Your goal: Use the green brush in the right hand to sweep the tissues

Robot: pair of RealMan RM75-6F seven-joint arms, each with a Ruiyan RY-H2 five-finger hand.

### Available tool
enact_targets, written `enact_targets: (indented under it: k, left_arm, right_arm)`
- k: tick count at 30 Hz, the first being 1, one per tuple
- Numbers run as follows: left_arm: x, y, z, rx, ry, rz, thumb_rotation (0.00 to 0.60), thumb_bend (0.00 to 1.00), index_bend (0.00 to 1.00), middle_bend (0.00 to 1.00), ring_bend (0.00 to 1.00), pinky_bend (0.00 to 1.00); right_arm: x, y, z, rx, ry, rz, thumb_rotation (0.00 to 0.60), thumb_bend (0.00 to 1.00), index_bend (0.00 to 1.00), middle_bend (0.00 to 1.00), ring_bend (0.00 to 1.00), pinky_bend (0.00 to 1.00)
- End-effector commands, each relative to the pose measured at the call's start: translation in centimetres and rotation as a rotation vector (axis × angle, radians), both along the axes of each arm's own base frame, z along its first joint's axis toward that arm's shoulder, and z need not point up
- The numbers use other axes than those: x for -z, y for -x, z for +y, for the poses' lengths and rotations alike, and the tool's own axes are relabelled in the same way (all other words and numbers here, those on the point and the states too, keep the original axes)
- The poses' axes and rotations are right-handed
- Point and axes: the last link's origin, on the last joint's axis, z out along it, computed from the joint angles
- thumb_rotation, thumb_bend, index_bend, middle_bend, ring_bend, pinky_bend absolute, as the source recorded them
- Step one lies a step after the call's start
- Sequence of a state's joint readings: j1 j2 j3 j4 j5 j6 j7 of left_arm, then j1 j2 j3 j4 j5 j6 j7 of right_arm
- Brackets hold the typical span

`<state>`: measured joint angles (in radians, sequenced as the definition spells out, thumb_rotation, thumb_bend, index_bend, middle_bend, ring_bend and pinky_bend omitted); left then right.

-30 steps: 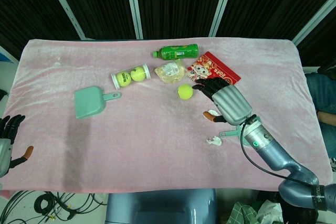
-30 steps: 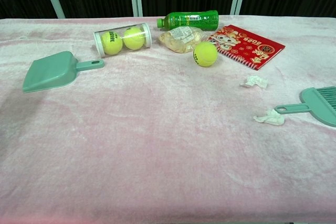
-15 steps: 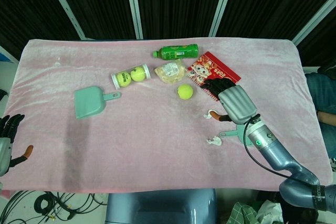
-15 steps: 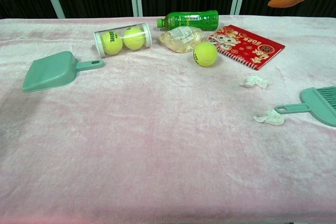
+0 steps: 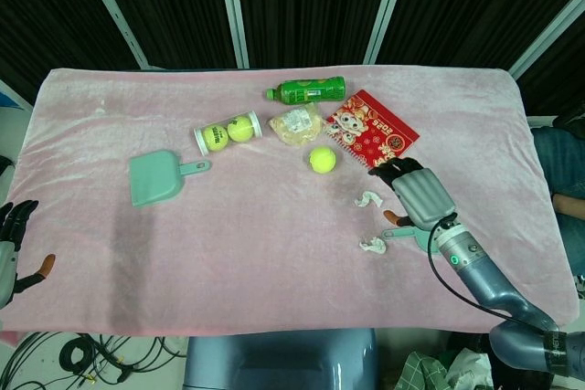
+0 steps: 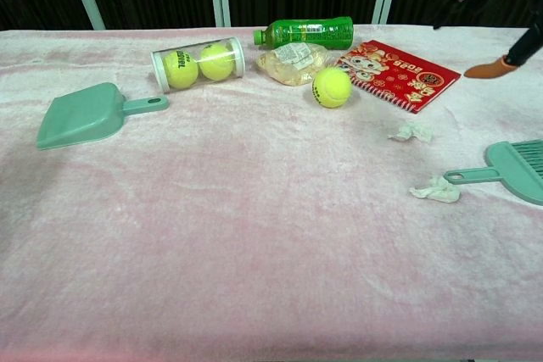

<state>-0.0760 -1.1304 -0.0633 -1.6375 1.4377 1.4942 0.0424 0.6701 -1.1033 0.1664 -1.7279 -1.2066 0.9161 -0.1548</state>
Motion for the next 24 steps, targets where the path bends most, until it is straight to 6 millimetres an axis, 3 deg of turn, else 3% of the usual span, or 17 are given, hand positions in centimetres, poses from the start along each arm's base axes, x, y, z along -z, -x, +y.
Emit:
enact_targets:
  k: [1,4,7,15,24]
  left_arm:
    - [0.1,0.0,0.1,-0.012,0.003,-0.011,0.600,0.30,0.07,0.08,0.00,0.00]
    - [0.1,-0.1,0.1,-0.012,0.006,-0.013,0.600,0.30,0.07,0.08,0.00,0.00]
    - [0.1,-0.1,0.1,-0.008,0.005,-0.013,0.600,0.30,0.07,0.09,0.00,0.00]
    - [0.1,0.0,0.1,-0.008,0.006,-0.014,0.600,0.30,0.07,0.09,0.00,0.00]
    - [0.0,0.0,0.1,-0.009,0.007,-0.012,0.600,0.30,0.07,0.09,0.00,0.00]
  right_arm:
    - [1.0,2.9,0.8,0.125,-0.039,0.003,0.600,0.16,0.32,0.31,0.16,0.19]
    - [2.9,5.2,2.0,0.209,-0.062,0.005,0.600,0.16,0.33,0.31,0.16,0.19]
    - [4.7,6.1,2.3,0.218,-0.052,0.013,0.600,0.16,0.34,0.31,0.16,0.19]
    - [7.4,6.3,2.5,0.185,-0.008,0.044,0.600,0.16,0.36,0.32,0.17,0.19]
    - [8.3,6.7,2.3,0.194,-0.011,0.082,0.600,0.20,0.39,0.38,0.17,0.19]
